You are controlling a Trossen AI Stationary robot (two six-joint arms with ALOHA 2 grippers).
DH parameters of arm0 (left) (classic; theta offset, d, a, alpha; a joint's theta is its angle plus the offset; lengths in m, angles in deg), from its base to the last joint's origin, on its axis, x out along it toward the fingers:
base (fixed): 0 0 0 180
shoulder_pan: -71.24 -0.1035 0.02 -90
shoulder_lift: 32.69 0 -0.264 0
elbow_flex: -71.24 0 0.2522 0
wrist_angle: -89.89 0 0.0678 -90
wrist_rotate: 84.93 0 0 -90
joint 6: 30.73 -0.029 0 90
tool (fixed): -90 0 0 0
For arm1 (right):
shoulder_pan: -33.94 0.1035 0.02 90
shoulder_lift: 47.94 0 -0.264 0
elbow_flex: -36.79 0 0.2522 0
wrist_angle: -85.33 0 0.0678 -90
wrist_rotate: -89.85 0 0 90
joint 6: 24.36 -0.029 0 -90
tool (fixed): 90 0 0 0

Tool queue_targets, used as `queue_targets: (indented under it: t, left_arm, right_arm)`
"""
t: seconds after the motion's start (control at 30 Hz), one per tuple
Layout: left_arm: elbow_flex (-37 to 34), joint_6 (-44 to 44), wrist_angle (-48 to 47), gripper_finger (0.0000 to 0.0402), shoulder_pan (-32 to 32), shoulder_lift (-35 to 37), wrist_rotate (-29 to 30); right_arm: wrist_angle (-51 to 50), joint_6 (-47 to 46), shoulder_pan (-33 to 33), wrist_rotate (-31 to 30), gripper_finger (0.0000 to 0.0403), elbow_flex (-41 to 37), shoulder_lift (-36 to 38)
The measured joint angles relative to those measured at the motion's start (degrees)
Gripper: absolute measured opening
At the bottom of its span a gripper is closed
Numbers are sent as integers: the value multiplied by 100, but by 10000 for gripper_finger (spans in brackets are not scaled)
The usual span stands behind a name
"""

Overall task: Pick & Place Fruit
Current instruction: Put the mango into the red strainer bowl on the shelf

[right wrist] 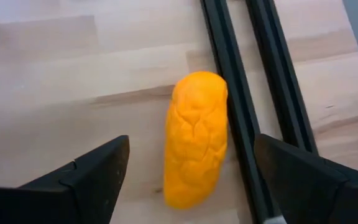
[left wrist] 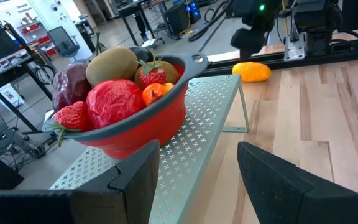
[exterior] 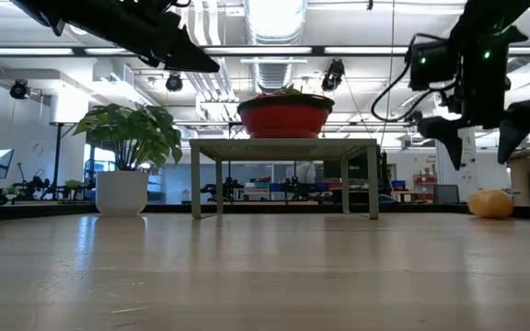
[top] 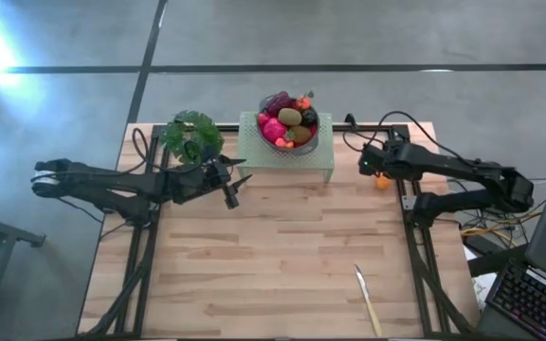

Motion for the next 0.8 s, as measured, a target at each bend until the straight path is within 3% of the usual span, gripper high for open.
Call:
queue_targets:
  t: [0.2, 0.4, 0.57, 0.8]
  left_arm:
    - [0, -1, -1, 222, 0, 0, 0]
    - [0, -2, -1, 222, 0, 0, 0]
    - [0, 0, -2, 222, -2, 0, 0]
    - [0, -1, 0, 222, -2, 0, 0]
  right_arm:
    - [346, 55, -515, -4, 323, -201, -493]
    - [1167, 755, -1044, 7, 310, -285, -983]
    - [1242, 1021, -1479, 74, 302, -296, -1327]
    - [1709, 1440, -1685, 464, 292, -350, -1709]
